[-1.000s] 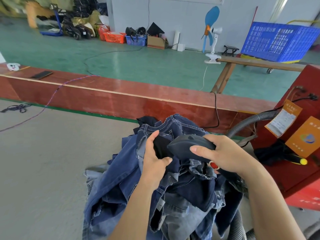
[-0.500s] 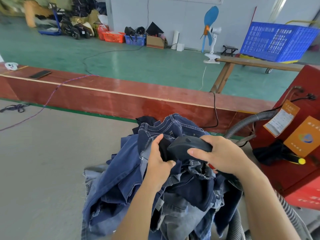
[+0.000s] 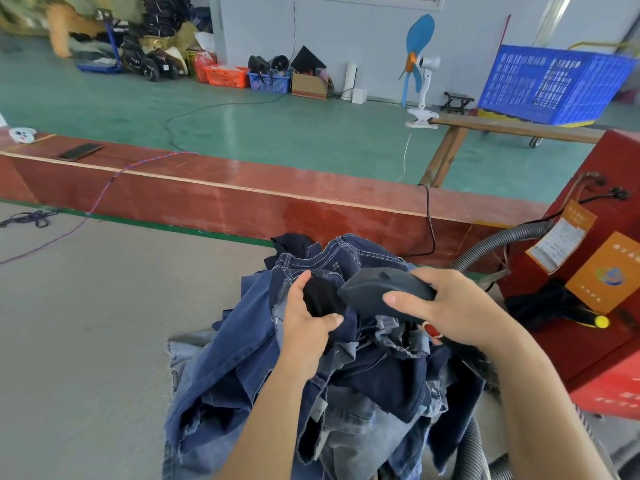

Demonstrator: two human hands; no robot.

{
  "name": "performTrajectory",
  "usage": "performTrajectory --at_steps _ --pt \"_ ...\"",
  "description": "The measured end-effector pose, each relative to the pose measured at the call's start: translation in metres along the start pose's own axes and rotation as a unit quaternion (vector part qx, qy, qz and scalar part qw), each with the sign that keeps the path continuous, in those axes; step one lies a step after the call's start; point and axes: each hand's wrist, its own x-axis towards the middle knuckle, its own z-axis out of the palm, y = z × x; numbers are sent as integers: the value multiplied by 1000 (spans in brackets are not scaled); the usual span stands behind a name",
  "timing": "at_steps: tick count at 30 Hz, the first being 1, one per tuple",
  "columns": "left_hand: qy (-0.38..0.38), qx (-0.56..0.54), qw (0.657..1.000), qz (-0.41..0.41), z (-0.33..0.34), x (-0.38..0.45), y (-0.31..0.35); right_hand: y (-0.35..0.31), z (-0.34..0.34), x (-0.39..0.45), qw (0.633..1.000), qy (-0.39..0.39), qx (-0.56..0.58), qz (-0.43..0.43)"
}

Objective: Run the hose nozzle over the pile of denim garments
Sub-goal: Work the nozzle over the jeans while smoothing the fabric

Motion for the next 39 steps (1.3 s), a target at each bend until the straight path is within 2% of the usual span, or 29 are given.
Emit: performTrajectory --at_steps 3,5,8,10,13,17,20,25,28,32,34,36,39 --pt "-31 19 999 5 4 -4 -1 -8 8 3 998 -8 -55 0" --pt "-41 19 999 8 7 -5 -2 -13 14 4 997 18 -79 -7" --pt "-27 15 999 11 7 -5 -2 -18 16 7 996 77 -29 -24" --pt "-14 3 1000 6 5 -3 -1 -16 9 8 996 88 22 -23" --pt "-4 -17 1000 0 1 0 -1 -10 1 5 998 36 50 -3" --pt "-41 -21 999 4 4 -1 -3 -11 11 4 999 -15 -37 -1" --pt "-35 -33 999 -3 7 -2 -2 -18 17 7 998 23 -63 -5" --pt "11 -123 991 -42 4 -1 3 -14 6 6 992 104 64 18" --pt "25 -169 983 -63 3 0 7 -7 2 4 994 65 79 31" --pt "-6 -176 982 -63 5 -4 10 -9 14 5 999 6 -10 40" --pt "-5 -169 984 -52 8 -7 12 -13 17 7 997 43 -37 50" --pt "-9 -216 975 -56 7 -6 17 -14 14 7 990 119 -37 63" --pt "-108 -316 941 -53 -7 -4 26 -10 5 5 977 194 44 75"
